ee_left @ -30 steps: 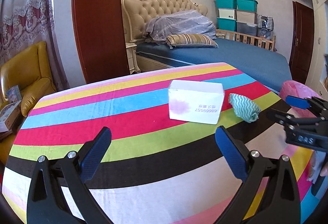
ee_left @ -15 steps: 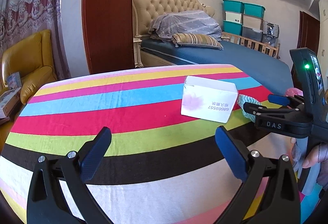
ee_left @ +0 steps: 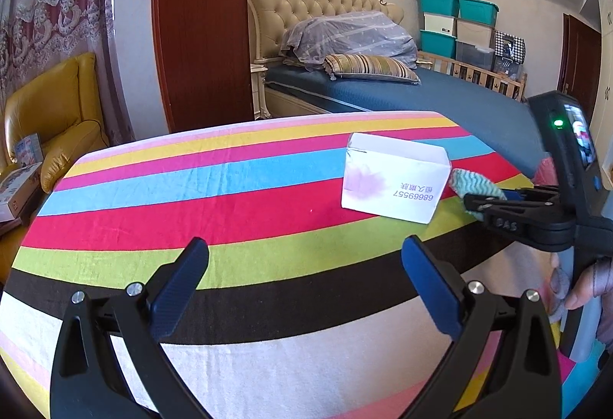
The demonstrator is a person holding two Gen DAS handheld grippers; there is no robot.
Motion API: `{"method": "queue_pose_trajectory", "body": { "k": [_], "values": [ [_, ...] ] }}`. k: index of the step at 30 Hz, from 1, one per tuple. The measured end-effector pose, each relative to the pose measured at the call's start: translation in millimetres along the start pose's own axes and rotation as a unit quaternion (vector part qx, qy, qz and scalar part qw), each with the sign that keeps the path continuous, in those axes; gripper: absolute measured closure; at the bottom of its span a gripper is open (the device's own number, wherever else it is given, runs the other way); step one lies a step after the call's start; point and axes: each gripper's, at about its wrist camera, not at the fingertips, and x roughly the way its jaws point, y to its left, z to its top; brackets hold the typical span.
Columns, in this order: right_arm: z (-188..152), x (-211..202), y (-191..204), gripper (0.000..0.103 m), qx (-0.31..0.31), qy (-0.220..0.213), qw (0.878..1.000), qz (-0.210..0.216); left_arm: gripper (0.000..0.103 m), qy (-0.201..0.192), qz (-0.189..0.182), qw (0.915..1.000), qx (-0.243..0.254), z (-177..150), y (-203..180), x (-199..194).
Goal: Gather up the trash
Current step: 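Grasp the green zigzag cloth with the right tool, then grasp the white box with the left tool while the right tool holds the cloth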
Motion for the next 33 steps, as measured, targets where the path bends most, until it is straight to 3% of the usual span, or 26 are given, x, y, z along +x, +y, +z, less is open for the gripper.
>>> {"method": "queue_pose_trajectory", "body": {
  "k": [3,13,20,33],
  "values": [
    [-7,-15,2,0.077,-0.007,-0.028,1.0,0.002,0.005,0.0,0.001,1.0,-0.004,0,2,1],
    [-44,-57,-16,0.077,0.024,-0.058,0.998,0.012,0.005,-0.009,0.004,0.9996,0.025,0,-12,-1],
    [-60,-79,-32,0.077,0.044,-0.092,0.995,0.008,0.005,-0.014,-0.016,0.9998,0.005,33,-43,8],
    [-67,-91,-55,0.077,0.087,-0.124,0.988,0.036,0.005,0.059,0.059,0.9964,-0.017,98,-90,101]
  ]
}}
